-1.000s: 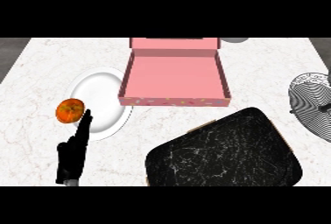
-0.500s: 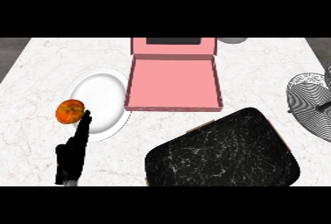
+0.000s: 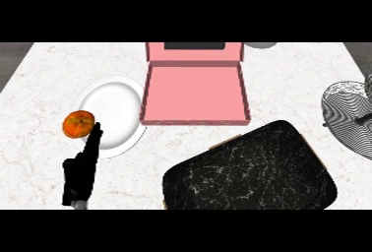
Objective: Pick the bell pepper from the tray and place it in the tiered basket
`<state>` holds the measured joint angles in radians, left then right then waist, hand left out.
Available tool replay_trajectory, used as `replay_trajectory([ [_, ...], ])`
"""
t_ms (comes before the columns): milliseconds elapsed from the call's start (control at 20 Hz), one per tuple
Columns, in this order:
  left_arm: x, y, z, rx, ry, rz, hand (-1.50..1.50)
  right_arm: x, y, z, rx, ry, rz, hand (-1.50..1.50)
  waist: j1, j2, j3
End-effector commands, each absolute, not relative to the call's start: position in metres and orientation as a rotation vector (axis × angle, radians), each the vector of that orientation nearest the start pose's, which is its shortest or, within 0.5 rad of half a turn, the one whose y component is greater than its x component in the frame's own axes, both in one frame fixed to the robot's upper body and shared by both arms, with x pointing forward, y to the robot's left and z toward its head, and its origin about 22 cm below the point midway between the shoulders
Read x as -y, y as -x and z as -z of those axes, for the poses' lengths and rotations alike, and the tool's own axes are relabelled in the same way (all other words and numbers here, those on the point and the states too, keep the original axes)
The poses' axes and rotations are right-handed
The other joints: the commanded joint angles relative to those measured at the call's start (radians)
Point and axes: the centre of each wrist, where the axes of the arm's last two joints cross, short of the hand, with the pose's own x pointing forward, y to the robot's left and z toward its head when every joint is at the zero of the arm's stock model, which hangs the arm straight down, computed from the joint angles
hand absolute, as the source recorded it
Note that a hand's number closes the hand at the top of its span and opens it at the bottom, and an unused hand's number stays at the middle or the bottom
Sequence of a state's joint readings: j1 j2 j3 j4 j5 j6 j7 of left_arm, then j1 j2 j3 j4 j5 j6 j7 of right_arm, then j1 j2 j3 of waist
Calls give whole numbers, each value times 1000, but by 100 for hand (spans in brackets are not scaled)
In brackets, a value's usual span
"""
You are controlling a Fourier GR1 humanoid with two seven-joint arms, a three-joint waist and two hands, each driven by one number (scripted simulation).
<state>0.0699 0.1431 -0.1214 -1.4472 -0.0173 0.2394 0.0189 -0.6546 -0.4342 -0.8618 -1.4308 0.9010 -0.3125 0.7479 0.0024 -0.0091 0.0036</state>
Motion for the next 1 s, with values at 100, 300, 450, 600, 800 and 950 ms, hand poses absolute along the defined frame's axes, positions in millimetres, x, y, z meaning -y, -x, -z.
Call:
replay_trajectory([
  [100,-255,-212,50,1307,-276,27,0,449,-251,-244,1092,1553,1041,-150,-14,6,-4],
  [300,-242,-211,51,1289,-268,-3,0,434,-204,-263,1005,1632,1175,-150,-34,-1,-6],
  [450,-264,-199,61,1276,-274,-9,0,426,-156,-267,980,1634,1203,-150,-47,-4,-6],
  [600,-263,-203,57,1265,-311,-16,0,412,-110,-267,981,1638,1203,-150,-67,-7,-5],
  [800,-263,-196,56,1261,-323,-57,0,386,-59,-257,988,1638,1193,-150,-89,-15,-4],
  [950,-273,-189,55,1260,-327,-72,0,372,-36,-260,987,1623,1118,-150,-119,-27,-5],
])
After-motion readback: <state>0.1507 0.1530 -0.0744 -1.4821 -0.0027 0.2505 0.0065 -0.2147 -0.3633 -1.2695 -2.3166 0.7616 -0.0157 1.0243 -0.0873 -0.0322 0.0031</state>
